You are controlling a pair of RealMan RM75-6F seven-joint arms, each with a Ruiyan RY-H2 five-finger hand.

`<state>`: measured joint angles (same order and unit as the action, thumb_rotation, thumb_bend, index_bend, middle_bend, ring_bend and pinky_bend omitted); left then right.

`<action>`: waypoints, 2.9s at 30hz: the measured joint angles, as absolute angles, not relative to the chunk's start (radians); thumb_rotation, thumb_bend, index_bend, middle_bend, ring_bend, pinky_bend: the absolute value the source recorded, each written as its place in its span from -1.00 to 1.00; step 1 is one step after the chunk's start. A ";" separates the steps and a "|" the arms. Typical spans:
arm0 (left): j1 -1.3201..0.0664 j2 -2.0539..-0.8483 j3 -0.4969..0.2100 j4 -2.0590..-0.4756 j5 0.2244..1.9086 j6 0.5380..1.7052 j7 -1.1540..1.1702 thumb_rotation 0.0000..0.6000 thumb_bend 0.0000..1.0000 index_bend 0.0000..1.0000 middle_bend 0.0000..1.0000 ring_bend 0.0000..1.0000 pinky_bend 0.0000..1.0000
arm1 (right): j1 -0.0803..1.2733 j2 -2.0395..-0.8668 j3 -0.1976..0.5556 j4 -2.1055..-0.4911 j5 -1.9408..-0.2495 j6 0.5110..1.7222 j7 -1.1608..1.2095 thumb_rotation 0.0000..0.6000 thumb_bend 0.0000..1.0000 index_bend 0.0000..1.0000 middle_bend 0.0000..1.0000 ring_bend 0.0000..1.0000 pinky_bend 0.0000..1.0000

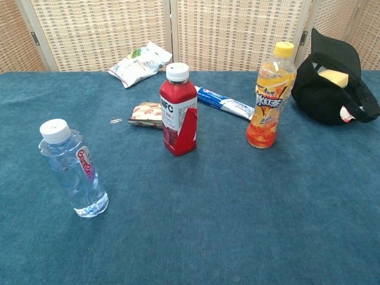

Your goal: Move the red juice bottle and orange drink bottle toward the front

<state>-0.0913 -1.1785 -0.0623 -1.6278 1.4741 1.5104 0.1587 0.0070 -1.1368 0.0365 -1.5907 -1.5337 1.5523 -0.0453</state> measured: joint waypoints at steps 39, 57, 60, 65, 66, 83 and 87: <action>-0.081 -1.159 -0.047 -1.648 1.506 1.527 0.143 1.00 -0.63 -0.94 -1.00 -0.94 -0.90 | 0.117 -1.121 -0.008 -1.660 -1.650 1.404 0.170 1.00 -0.60 -0.53 -0.52 -0.56 -0.37; -0.072 -1.150 -0.039 -1.656 1.528 1.544 0.136 1.00 -0.63 -0.94 -1.00 -0.94 -0.90 | 0.282 -1.204 -0.008 -1.689 -1.674 1.201 0.328 1.00 -0.77 -0.91 -0.80 -0.89 -0.53; -0.072 -1.147 -0.039 -1.659 1.530 1.544 0.138 1.00 -0.63 -0.94 -1.00 -0.94 -0.90 | 0.328 -1.237 0.006 -1.691 -1.653 1.145 0.364 1.00 -0.82 -0.97 -0.82 -0.92 -0.53; -0.075 -1.144 -0.038 -1.664 1.541 1.544 0.137 1.00 -0.63 -0.94 -1.00 -0.94 -0.90 | 0.392 -1.286 0.039 -1.698 -1.590 1.073 0.446 1.00 -0.90 -1.00 -0.88 -0.95 -0.53; -0.075 -1.144 -0.037 -1.665 1.543 1.544 0.136 1.00 -0.63 -0.94 -1.00 -0.94 -0.90 | 0.402 -1.296 0.046 -1.698 -1.578 1.061 0.461 1.00 -0.90 -1.00 -0.89 -0.96 -0.54; -0.066 -1.127 -0.026 -1.676 1.570 1.559 0.125 1.00 -0.63 -0.94 -1.00 -0.94 -0.90 | 0.540 -1.516 0.180 -1.602 -1.357 0.931 0.531 1.00 -0.91 -1.00 -0.93 -0.98 -0.56; -0.065 -1.120 -0.024 -1.681 1.577 1.563 0.122 1.00 -0.63 -0.94 -1.00 -0.94 -0.90 | 0.571 -1.572 0.214 -1.562 -1.314 0.915 0.525 1.00 -0.91 -1.00 -0.93 -0.98 -0.56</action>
